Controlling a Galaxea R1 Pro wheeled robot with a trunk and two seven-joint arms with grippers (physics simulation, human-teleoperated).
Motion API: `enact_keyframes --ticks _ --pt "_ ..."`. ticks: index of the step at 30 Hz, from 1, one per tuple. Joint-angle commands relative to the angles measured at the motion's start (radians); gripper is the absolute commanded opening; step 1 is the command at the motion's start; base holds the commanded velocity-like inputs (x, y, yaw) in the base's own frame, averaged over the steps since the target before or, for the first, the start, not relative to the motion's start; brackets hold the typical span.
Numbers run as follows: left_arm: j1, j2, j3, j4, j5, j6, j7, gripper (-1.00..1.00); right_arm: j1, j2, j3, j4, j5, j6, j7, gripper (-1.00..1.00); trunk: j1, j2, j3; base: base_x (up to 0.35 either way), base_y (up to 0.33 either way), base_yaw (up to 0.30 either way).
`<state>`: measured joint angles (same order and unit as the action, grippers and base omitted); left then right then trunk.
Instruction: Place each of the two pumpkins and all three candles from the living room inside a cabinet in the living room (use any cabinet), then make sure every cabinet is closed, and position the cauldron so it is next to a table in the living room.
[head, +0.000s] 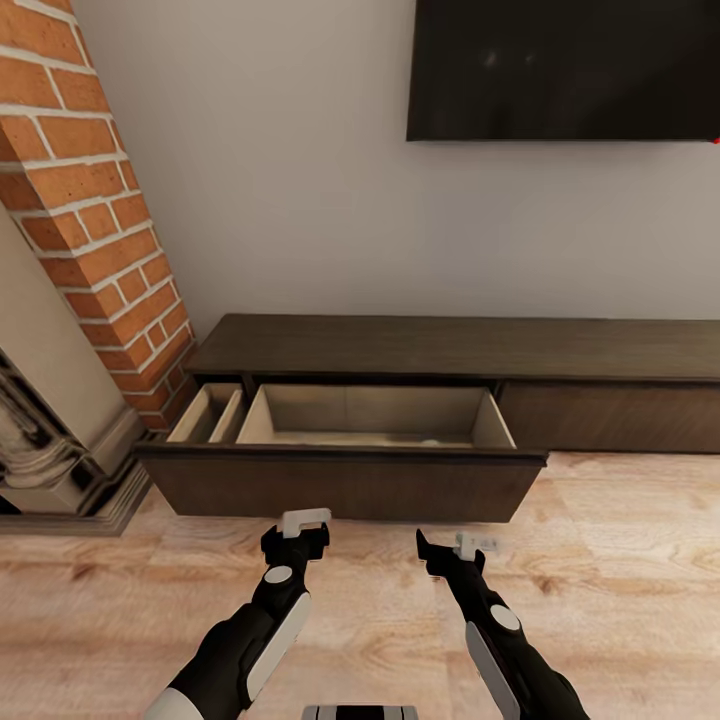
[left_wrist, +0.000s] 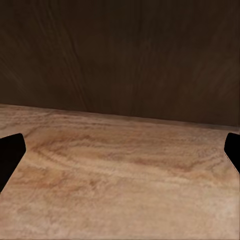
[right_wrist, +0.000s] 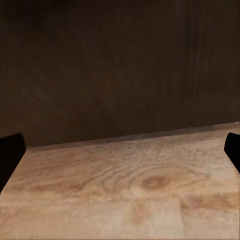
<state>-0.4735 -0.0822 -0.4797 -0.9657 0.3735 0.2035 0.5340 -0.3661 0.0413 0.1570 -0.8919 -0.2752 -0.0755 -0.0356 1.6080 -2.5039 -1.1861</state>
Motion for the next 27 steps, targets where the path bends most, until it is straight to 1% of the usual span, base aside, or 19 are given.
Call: enact_keyframes --ticks 1,6,8,12,14,17,19,24,27 --pt "-0.001 0.001 -0.003 -0.001 0.005 0.004 0.007 1.0 -0.001 -0.001 0.003 0.001 -0.01 -0.007 -0.004 1.0 0.0 0.0 -0.001 0.102 0.0 0.0" --pt "-0.001 0.0 -0.003 -0.001 0.005 0.004 0.006 1.0 -0.001 -0.001 0.003 0.003 -0.01 -0.012 -0.007 1.0 0.0 0.0 -0.001 0.153 0.0 0.0" --pt "-0.001 0.001 -0.003 -0.001 0.005 0.004 0.006 1.0 -0.001 0.0 0.003 0.003 -0.01 -0.013 -0.018 1.0 0.0 0.0 -0.001 0.197 0.0 0.0" --pt "-0.001 0.001 -0.003 0.0 0.004 0.003 0.006 1.0 -0.001 0.0 0.003 0.006 -0.01 -0.013 -0.038 1.0 0.0 0.0 -0.001 0.056 0.0 0.0" --pt "-0.001 0.001 -0.003 0.0 0.004 0.003 0.006 1.0 -0.001 0.0 0.003 0.007 -0.009 -0.014 -0.058 1.0 0.0 0.0 -0.001 0.014 0.0 0.0" --pt "-0.001 0.001 -0.003 0.001 0.004 0.003 0.006 1.0 -0.001 0.0 0.004 0.006 -0.005 -0.015 -0.117 1.0 0.0 0.0 -0.001 0.005 0.0 0.0" --pt "-0.001 0.001 -0.003 0.001 0.004 0.003 0.006 1.0 -0.001 0.0 0.004 0.006 -0.002 -0.021 -0.141 1.0 0.0 0.0 -0.001 0.002 0.0 0.0" --pt "-0.001 0.001 -0.003 0.01 0.004 0.003 0.004 1.0 -0.001 0.0 0.004 0.014 0.0 -0.04 -0.158 1.0 0.0 0.0 -0.001 0.008 0.024 0.0" --pt "-0.001 0.001 -0.004 0.015 0.003 0.004 0.003 1.0 -0.001 0.0 0.004 0.016 0.0 -0.042 -0.16 1.0 0.0 0.0 -0.001 0.121 0.012 0.0"
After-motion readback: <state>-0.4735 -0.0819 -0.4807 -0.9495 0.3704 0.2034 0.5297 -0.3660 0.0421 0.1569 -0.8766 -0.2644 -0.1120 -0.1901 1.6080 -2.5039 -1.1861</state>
